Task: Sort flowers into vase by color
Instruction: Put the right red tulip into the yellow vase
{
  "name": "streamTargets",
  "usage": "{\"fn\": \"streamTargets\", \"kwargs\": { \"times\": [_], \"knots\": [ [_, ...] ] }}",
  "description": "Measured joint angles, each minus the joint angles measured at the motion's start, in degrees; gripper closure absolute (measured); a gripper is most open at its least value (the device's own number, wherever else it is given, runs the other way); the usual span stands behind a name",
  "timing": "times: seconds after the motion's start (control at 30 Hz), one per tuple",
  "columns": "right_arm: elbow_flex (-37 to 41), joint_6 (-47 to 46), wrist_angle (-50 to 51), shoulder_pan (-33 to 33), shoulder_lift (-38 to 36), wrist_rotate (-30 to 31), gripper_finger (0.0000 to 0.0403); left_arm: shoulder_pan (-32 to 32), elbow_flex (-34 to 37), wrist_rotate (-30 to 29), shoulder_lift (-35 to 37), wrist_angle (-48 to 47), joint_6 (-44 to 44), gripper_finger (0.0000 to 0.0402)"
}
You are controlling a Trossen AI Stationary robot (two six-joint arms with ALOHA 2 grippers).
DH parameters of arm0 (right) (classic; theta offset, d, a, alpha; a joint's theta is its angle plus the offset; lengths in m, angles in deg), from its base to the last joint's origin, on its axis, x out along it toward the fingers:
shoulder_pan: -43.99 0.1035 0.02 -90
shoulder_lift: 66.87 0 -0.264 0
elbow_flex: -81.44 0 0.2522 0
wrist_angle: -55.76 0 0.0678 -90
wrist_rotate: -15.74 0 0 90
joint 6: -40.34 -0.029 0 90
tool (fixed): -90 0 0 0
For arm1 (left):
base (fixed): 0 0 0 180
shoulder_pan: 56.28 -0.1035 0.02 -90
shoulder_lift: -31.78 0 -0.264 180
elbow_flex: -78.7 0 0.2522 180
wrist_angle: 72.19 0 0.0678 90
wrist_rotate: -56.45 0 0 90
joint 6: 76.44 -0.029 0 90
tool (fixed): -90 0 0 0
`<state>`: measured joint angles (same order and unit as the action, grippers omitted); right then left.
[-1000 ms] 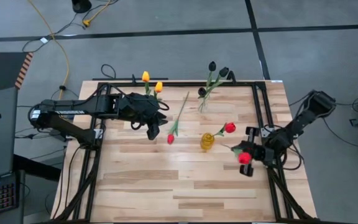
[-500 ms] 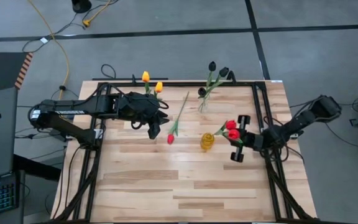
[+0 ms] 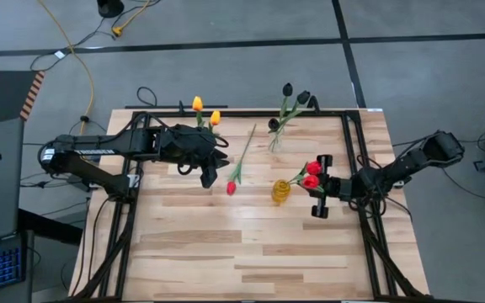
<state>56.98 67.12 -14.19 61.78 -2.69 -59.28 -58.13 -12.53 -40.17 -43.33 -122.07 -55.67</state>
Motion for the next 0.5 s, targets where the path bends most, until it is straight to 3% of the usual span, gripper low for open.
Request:
{"fn": "streamTargets", "kwargs": {
  "times": [0.5],
  "knots": [
    [-0.2, -3.9, -6.0, -5.0, 9.8, -0.1, 0.0374, 0.0, 0.0, -0.1, 0.0, 0.2, 0.1, 0.0306]
  ]
}}
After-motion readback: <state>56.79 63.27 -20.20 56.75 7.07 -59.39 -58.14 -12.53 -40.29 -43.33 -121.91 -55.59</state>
